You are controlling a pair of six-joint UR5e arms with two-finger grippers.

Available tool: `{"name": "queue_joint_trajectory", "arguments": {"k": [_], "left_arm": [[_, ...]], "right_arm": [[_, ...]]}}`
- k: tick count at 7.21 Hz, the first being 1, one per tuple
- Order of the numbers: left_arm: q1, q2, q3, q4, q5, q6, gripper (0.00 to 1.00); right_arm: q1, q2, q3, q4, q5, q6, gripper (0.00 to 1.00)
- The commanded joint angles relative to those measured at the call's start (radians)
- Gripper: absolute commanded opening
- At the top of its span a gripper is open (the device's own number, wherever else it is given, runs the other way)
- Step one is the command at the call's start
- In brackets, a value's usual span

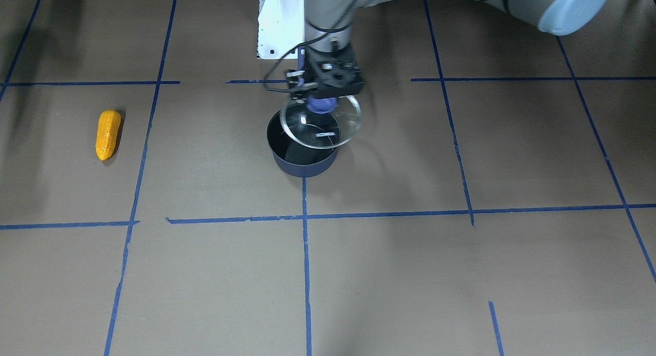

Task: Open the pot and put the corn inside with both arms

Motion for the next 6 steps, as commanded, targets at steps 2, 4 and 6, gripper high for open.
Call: {"name": "queue_joint_trajectory", "arguments": {"k": [2, 4, 6], "left_arm": [[-0.157, 0.264, -0.164, 0.0, -0.104, 0.304, 0.0], [-0.138, 0.279, -0.102, -0.085, -0.105, 0.237, 0.0], [-0.063, 0.298, 0.051, -0.316, -0.102, 0.131, 0.0]], "right_arm": [[0.0, 0.0, 0.0, 0.002, 0.0, 0.0, 1.0], [-0.002, 0.0, 0.0, 0.0, 0.002, 0.0, 1.0], [-0.002, 0.0, -0.001, 0.0, 0.0, 0.0, 1.0]]}}
